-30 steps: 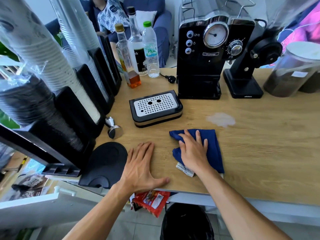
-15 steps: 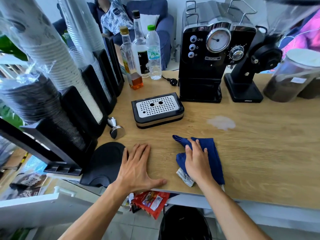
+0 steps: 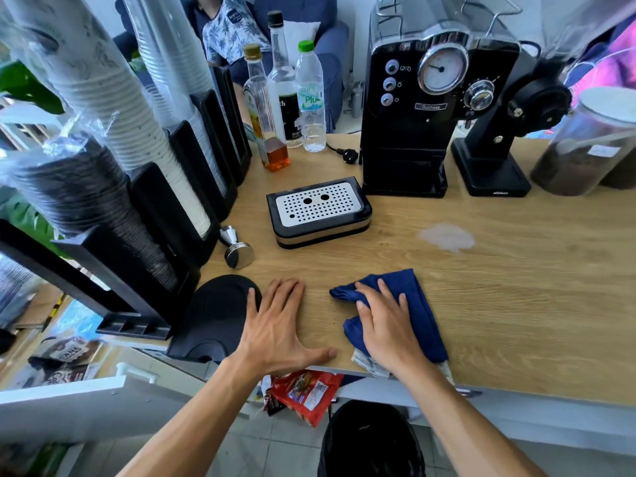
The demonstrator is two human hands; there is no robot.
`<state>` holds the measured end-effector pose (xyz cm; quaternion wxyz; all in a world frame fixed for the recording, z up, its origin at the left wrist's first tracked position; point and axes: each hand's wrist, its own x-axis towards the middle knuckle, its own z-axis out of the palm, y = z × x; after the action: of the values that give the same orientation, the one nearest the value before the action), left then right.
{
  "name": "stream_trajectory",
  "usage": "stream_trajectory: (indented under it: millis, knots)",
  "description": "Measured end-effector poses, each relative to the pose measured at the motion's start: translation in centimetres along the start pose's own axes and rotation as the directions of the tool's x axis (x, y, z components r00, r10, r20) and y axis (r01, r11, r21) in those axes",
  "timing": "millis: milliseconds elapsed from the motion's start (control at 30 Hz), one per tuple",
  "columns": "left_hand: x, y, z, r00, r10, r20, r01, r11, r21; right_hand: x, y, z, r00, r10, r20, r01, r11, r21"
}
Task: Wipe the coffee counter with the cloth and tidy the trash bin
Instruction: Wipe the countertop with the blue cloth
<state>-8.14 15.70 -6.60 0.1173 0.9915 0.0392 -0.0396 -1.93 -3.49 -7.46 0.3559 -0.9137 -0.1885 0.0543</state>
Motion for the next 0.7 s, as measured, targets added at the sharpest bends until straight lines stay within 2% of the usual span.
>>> stream_trajectory:
  millis: [133, 267, 467, 600, 700]
  knots:
    - [-0.4, -0.3, -0.3, 1.0, -0.021, 0.002, 0.021, 1.0, -0.005, 1.0, -0.4, -0.2, 0.996, 0.077, -0.042, -0.071, 0.989, 0.133]
    - [-0.6, -0.6, -0.3, 0.999, -0.032, 0.031, 0.033, 0.999, -0.019, 3.9, -1.8, 1.0, 0.994, 0.104, -0.033, -0.101, 0.991, 0.09]
    - [-0.3, -0.7, -0.4, 0.999, -0.042, 0.034, 0.043, 0.999, -0.022, 5.0, -2.3, 1.9, 0.997, -0.036, 0.075, 0.045, 0.993, -0.114]
    - [-0.6, -1.1, -0.5, 0.999, -0.042, 0.021, 0.043, 0.999, -0.025, 2.4, -1.1, 1.3, 0.992, -0.096, 0.08, 0.103, 0.991, -0.084]
    - [-0.9, -1.6, -0.8, 0.999, -0.054, 0.009, 0.054, 0.998, -0.015, 1.0, -0.7, 1.2, 0.994, -0.084, 0.063, 0.086, 0.996, -0.031]
